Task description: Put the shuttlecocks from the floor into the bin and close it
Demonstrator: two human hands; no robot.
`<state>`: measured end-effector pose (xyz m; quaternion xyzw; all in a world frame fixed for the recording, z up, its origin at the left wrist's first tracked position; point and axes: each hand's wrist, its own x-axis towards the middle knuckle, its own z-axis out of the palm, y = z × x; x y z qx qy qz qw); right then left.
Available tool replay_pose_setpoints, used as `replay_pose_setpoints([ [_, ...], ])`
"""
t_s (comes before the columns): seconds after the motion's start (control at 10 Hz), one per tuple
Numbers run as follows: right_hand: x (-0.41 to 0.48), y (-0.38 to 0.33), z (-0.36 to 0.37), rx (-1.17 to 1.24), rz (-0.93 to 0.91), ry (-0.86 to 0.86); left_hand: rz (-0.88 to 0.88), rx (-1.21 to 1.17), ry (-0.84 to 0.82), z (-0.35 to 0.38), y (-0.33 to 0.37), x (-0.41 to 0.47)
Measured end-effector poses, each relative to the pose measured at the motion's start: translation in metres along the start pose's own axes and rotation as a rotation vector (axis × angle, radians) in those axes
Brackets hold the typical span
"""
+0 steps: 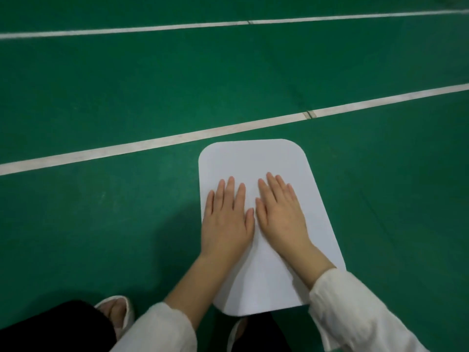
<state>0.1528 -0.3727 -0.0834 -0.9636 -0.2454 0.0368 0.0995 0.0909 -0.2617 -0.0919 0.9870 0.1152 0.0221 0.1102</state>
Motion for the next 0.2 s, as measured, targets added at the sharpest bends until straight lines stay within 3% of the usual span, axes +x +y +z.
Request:
replay_pose_setpoints([
  [0.2, 0.027, -0.023, -0.054, -0.015, 0.015, -0.202, 0.068, -0.020, -0.253, -0.046, -0.014, 0.014],
])
